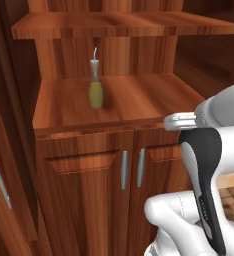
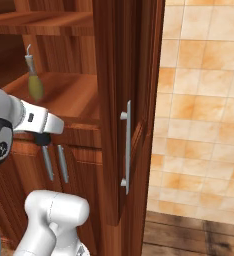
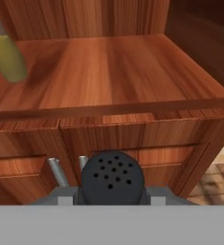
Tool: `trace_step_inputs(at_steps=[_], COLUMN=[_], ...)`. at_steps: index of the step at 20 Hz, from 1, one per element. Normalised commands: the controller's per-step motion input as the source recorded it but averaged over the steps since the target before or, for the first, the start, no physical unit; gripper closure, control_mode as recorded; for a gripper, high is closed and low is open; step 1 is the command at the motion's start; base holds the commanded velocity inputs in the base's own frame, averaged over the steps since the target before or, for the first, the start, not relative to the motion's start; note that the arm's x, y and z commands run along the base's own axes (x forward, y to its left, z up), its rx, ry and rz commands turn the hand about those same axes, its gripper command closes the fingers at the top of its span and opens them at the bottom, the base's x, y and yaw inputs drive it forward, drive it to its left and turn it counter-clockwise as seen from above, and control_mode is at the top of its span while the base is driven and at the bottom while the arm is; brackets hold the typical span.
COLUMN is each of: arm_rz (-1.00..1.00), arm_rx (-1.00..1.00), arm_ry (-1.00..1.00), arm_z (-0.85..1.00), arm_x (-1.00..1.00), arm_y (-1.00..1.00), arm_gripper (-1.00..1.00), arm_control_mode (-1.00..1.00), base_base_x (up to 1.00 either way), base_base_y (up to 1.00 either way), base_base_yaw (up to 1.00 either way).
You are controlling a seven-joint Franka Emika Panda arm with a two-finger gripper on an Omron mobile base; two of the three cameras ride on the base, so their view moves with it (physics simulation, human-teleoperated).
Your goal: Retrieve the bottle and the shaker from the cabinet and place them next to the mixing bowl on the counter. Then add garlic from the fridge to the mixing bowl.
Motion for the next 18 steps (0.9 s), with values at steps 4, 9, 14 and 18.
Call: trace_step_inputs(at_steps=[4, 9, 14, 18], arm_rz=[0.07, 0.01, 0.00, 0.00], arm_rx=[-0.02, 0.00, 0.00, 0.00], arm_ry=[-0.12, -0.01, 0.00, 0.00], arm_z=[0.14, 0.01, 0.00, 0.00], arm_x=[-0.05, -0.08, 0.00, 0.00], arm_y=[0.01, 0.01, 0.00, 0.00], arm_gripper=[1.00, 1.00, 1.00, 1.00], arm_control_mode=[-1.00, 1.00, 1.00, 1.00], base_base_x=[0.00, -0.74, -0.39, 0.00], base_base_y=[0.00, 0.01, 0.00, -0.03], base_base_yaw=[0.00, 0.03, 0.55, 0.96])
